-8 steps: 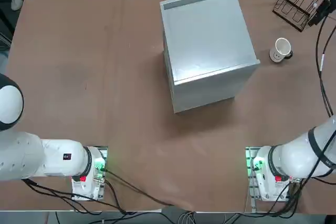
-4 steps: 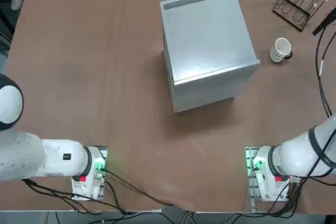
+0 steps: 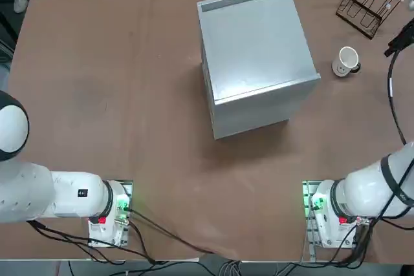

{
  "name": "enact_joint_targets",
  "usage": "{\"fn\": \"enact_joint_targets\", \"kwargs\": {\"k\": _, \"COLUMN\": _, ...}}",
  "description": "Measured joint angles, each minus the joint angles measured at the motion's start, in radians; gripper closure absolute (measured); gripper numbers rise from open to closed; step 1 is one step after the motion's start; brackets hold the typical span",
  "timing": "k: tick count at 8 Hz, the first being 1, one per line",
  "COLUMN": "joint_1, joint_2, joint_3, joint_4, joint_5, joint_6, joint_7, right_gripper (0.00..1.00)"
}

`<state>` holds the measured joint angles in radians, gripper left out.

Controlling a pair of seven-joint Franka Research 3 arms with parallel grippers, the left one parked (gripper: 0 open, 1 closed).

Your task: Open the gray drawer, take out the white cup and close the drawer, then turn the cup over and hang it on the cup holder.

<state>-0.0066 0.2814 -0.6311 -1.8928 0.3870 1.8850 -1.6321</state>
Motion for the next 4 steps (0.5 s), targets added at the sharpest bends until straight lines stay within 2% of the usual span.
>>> {"fn": "enact_joint_targets", "kwargs": {"k": 4, "joint_1": -0.105, "joint_2": 0.156, "joint_3": 0.001, "joint_4": -0.009, "joint_5": 0.298, "joint_6": 0.003, "joint_7": -0.367, "right_gripper": 0.28}}
